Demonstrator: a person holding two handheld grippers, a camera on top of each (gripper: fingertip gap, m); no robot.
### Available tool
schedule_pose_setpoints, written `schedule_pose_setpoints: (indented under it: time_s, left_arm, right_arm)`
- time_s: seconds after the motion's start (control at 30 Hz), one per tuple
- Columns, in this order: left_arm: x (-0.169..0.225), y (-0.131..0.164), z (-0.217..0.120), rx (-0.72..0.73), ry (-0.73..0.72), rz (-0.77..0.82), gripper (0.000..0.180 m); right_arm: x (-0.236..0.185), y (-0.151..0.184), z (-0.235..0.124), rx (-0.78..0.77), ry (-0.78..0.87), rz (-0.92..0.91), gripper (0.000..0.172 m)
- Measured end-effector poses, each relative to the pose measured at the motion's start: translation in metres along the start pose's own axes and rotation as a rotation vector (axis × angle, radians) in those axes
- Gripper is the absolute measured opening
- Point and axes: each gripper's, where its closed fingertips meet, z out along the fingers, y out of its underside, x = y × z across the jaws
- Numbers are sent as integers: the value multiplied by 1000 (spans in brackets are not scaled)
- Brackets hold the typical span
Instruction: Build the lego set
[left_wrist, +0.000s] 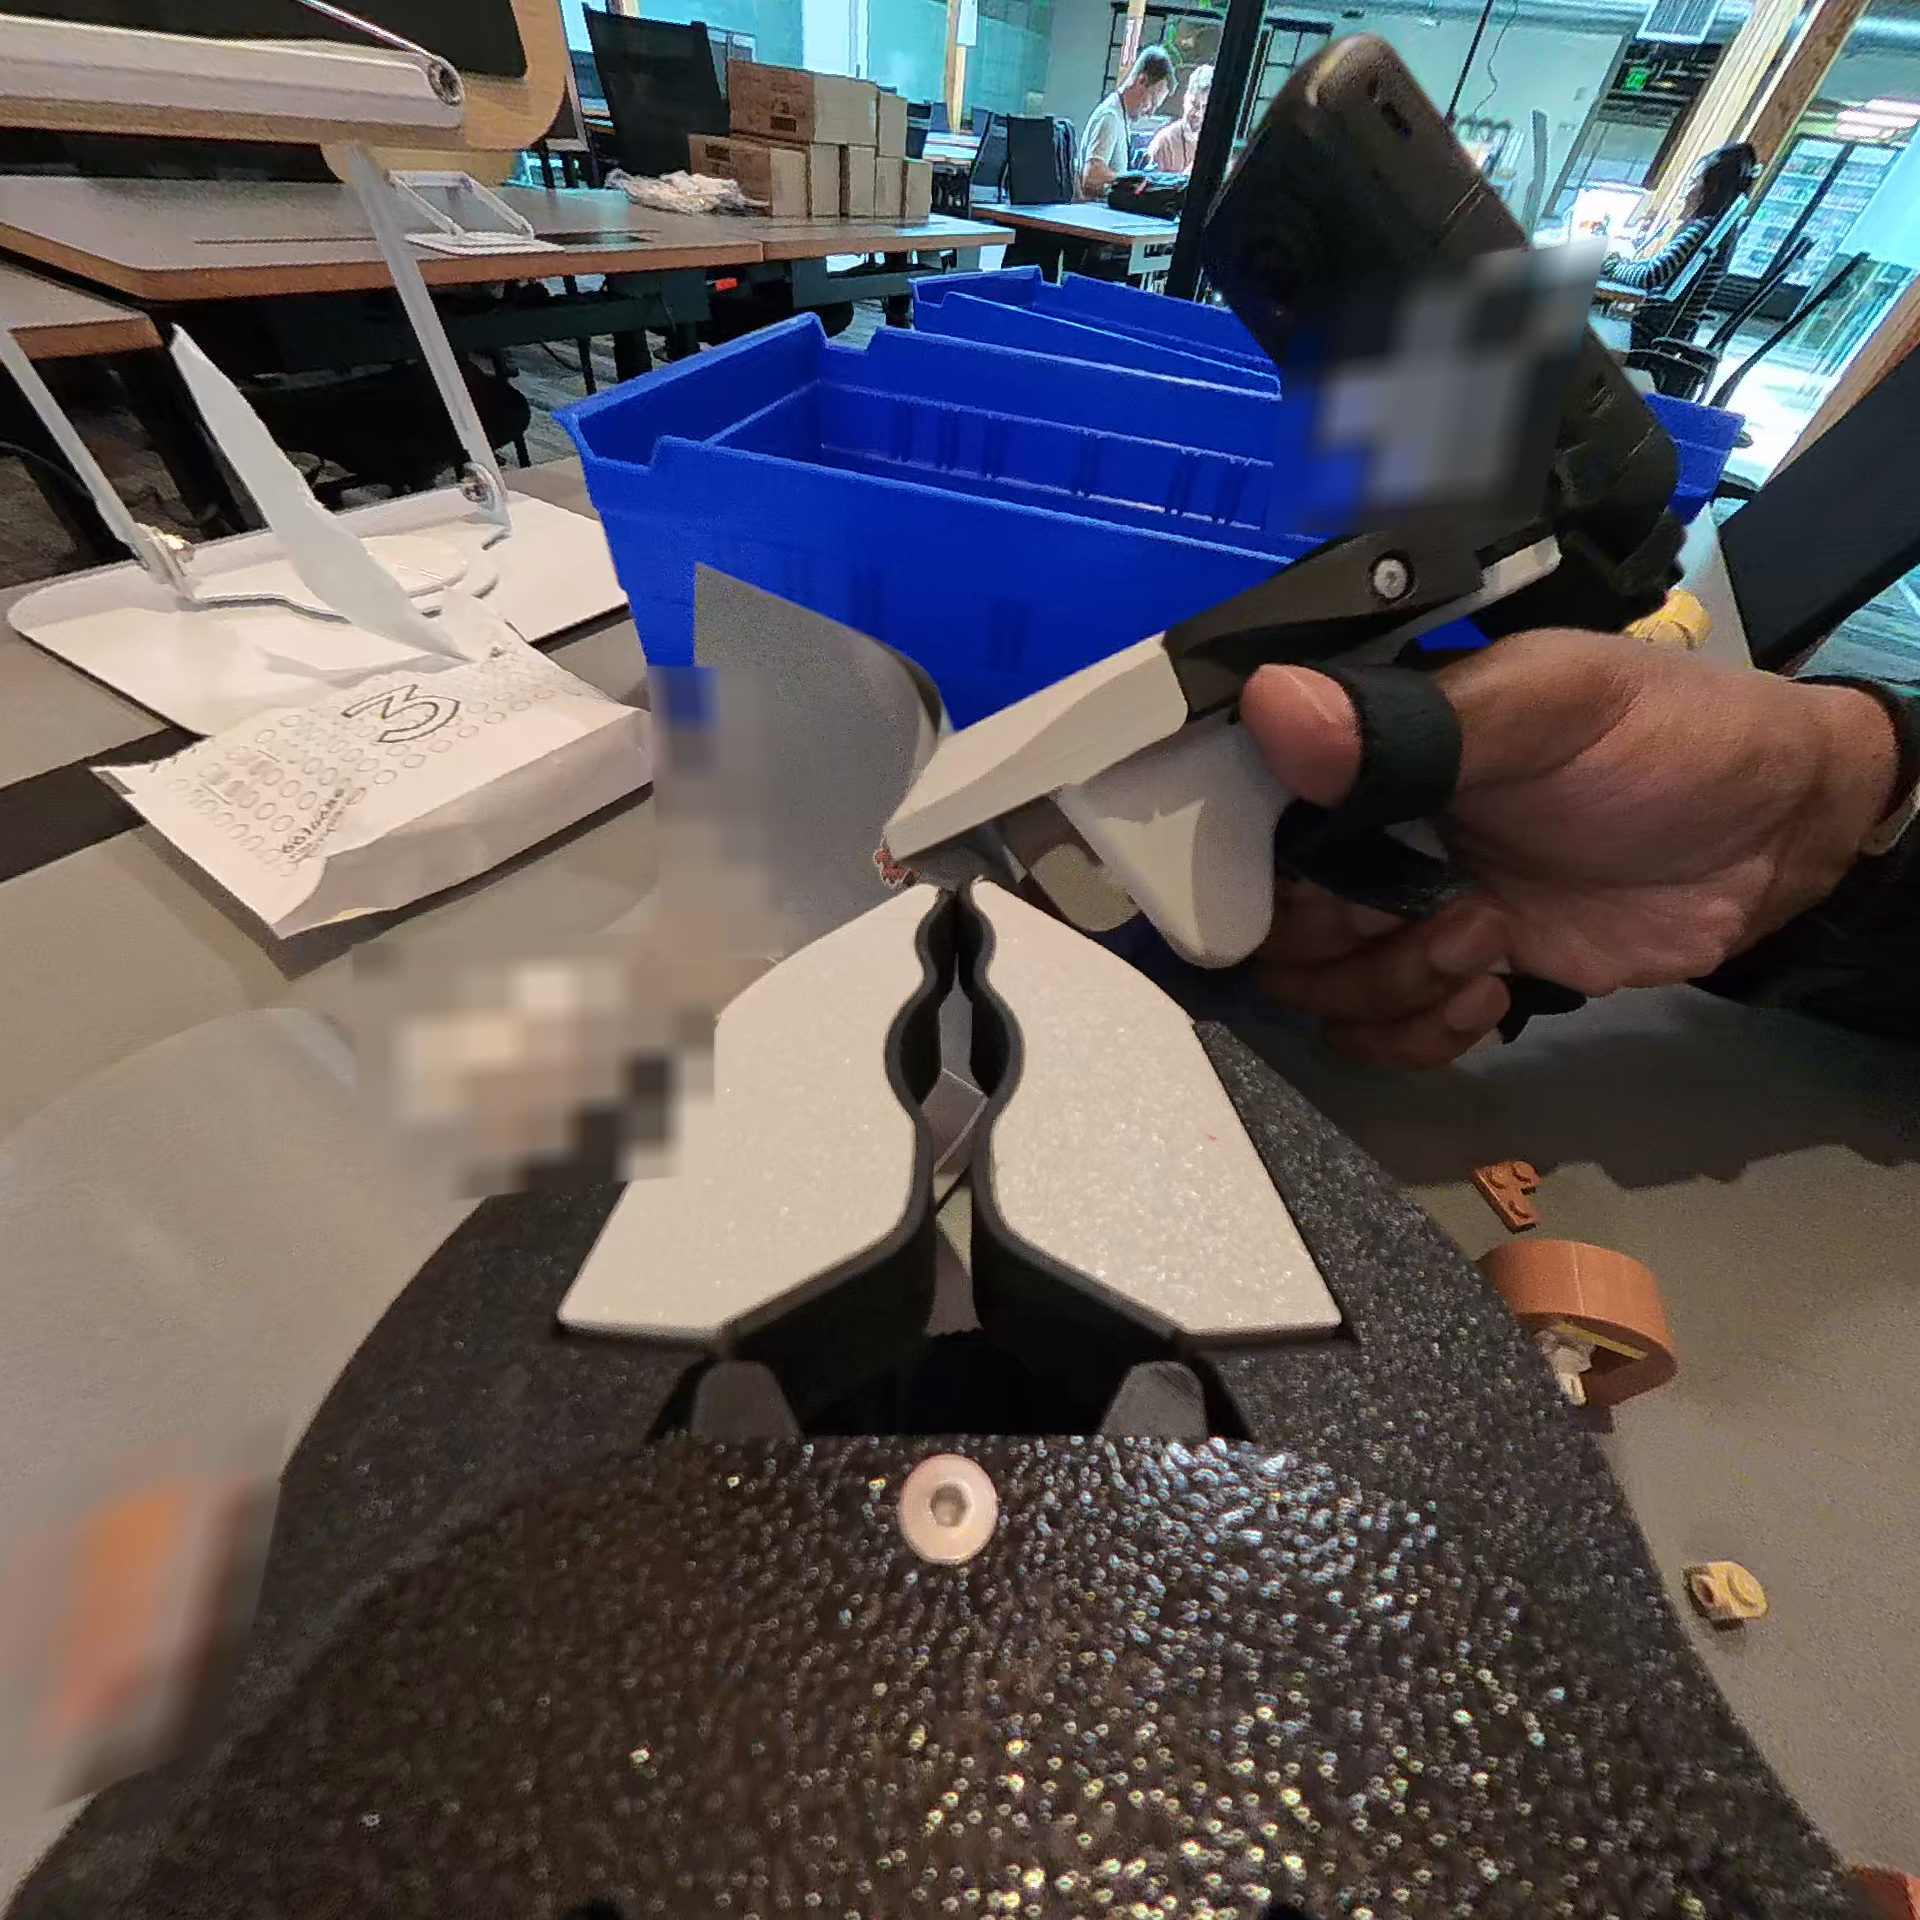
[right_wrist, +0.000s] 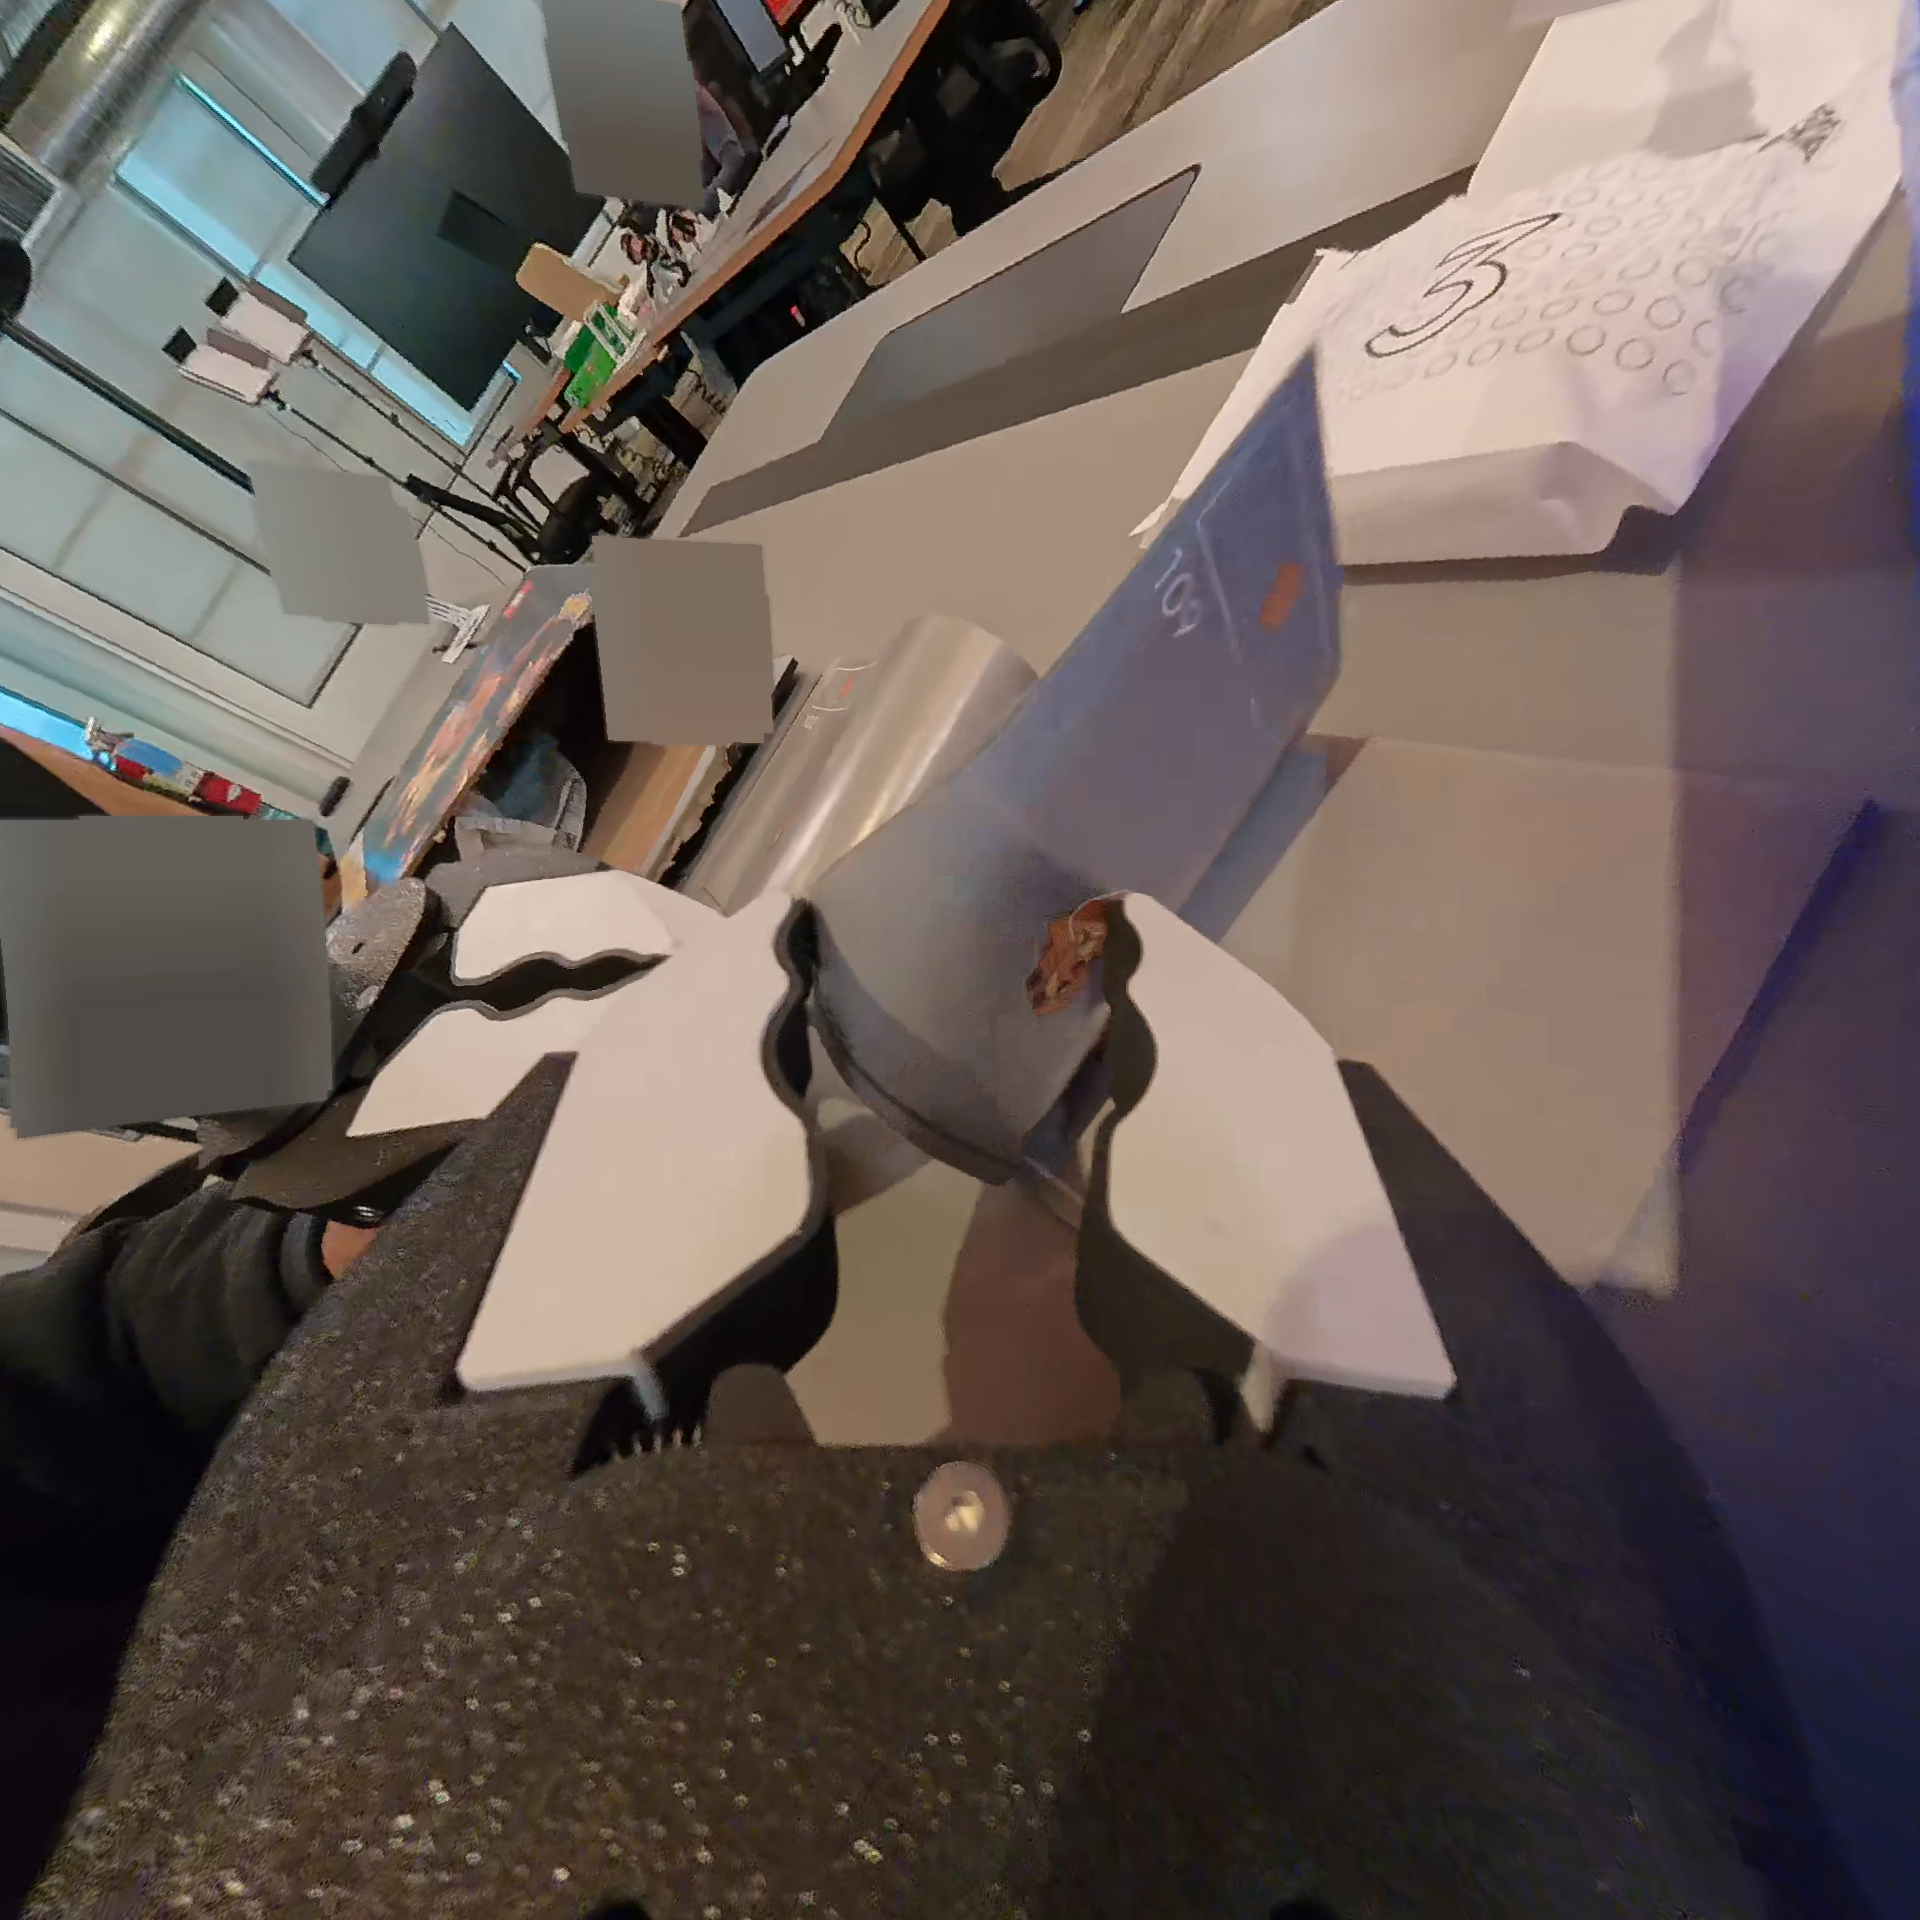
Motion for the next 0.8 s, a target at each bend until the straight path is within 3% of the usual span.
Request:
schedule_pose_setpoints:
  time_s: [0.4, 0.47, 0.6, 0.67, 0.8]
  left_arm:
    - [-18, -6, -3, 3, -18, -86, 0]
    - [-19, -17, -4, 8, 41, -138, 0]
    - [-11, -25, 2, -123, 191, -198, 0]
    - [-6, -24, 6, -200, 232, -212, 28]
    - [-4, -23, 11, -262, 229, -170, 29]
  right_arm:
    - [-6, 1, -5, 14, -53, -44, 47]
    - [-7, 4, -5, 3, -57, -70, 46]
    - [-7, 8, -3, -15, -33, -142, 46]
    - [-9, 8, -3, -15, -25, -172, 46]
    - [-13, 10, -2, -23, -21, -220, 46]
